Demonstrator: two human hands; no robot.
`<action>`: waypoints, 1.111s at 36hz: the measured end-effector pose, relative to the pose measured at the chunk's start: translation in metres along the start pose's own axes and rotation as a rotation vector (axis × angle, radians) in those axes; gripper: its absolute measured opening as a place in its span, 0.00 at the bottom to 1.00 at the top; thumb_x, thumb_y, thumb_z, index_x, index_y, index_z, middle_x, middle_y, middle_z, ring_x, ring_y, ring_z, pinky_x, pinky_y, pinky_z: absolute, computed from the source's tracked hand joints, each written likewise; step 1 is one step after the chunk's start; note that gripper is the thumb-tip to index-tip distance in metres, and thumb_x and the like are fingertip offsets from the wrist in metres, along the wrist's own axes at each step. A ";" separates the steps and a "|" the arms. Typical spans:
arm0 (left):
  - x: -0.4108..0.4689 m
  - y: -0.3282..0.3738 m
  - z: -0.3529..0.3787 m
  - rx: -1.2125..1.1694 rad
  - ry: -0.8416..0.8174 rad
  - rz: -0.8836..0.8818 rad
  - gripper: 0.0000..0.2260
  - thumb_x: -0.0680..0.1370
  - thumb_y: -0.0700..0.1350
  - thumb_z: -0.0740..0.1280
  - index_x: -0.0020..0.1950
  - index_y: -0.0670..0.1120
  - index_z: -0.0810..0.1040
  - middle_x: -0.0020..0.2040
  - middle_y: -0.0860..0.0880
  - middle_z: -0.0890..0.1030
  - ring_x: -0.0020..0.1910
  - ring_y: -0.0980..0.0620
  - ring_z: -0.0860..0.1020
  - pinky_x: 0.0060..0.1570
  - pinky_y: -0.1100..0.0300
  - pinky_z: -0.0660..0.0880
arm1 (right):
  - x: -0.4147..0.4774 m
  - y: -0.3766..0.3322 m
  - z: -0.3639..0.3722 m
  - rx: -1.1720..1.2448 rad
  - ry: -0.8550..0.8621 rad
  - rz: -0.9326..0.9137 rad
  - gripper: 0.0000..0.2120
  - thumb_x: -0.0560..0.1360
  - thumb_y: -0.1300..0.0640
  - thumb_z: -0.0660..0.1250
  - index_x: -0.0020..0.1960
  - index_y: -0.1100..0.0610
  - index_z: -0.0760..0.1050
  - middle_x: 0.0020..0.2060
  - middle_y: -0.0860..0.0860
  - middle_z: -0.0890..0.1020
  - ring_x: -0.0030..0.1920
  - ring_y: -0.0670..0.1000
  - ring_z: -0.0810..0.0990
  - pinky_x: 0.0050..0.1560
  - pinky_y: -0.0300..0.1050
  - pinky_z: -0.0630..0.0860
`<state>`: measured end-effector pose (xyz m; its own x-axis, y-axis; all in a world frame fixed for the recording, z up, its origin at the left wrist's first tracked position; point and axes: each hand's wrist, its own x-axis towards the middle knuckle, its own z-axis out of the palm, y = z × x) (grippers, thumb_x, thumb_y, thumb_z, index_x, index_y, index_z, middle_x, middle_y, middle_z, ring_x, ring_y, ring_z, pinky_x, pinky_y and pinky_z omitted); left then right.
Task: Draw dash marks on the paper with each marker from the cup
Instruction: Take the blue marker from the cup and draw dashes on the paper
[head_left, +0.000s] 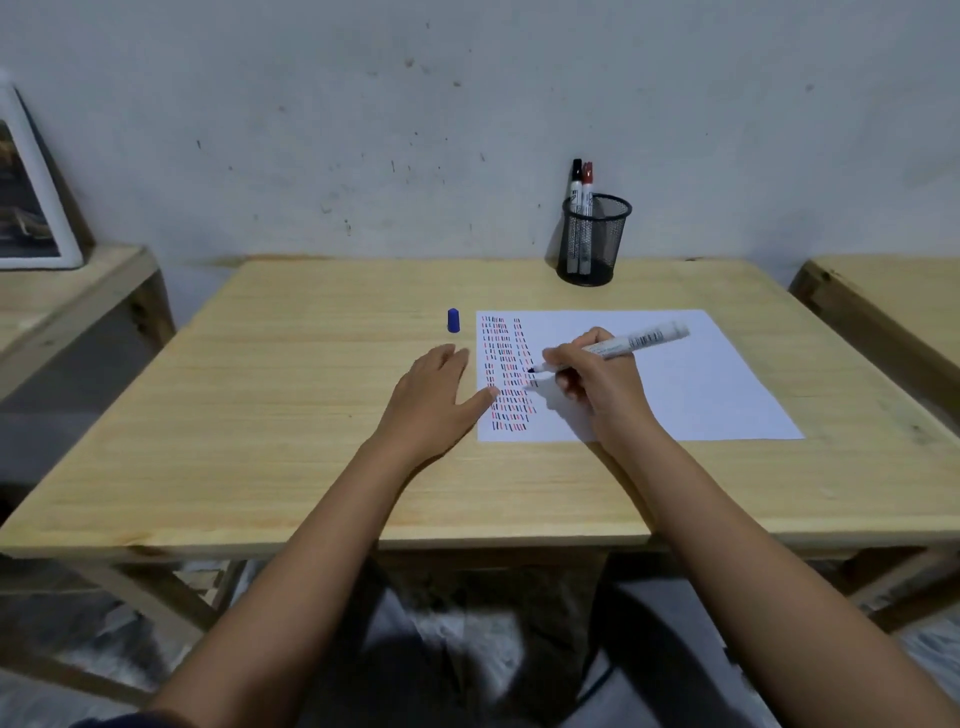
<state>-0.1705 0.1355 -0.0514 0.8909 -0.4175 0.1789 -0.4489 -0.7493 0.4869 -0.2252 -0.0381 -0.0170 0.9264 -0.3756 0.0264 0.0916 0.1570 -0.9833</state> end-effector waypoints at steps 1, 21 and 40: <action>0.002 -0.001 -0.001 -0.072 0.024 -0.028 0.27 0.77 0.56 0.62 0.72 0.45 0.63 0.73 0.46 0.64 0.72 0.47 0.62 0.67 0.54 0.61 | 0.002 -0.002 -0.002 0.048 -0.007 0.011 0.15 0.68 0.70 0.69 0.33 0.56 0.67 0.26 0.55 0.71 0.20 0.44 0.68 0.21 0.34 0.66; 0.075 0.002 -0.005 -0.293 0.276 -0.158 0.08 0.77 0.37 0.63 0.52 0.39 0.79 0.46 0.48 0.73 0.44 0.52 0.72 0.40 0.72 0.64 | 0.056 -0.028 -0.025 0.573 0.015 0.156 0.06 0.73 0.69 0.65 0.38 0.65 0.77 0.30 0.51 0.83 0.34 0.45 0.83 0.37 0.32 0.79; 0.069 0.057 -0.019 -1.414 0.131 -0.205 0.05 0.70 0.40 0.74 0.45 0.45 0.85 0.44 0.48 0.86 0.46 0.55 0.83 0.45 0.69 0.77 | 0.053 -0.036 -0.012 0.476 -0.010 0.057 0.09 0.72 0.70 0.66 0.34 0.61 0.78 0.32 0.52 0.82 0.34 0.46 0.82 0.36 0.33 0.79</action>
<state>-0.1336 0.0738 0.0047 0.9650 -0.2592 0.0409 0.0613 0.3743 0.9253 -0.1837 -0.0744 0.0179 0.9379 -0.3462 -0.0211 0.1957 0.5784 -0.7919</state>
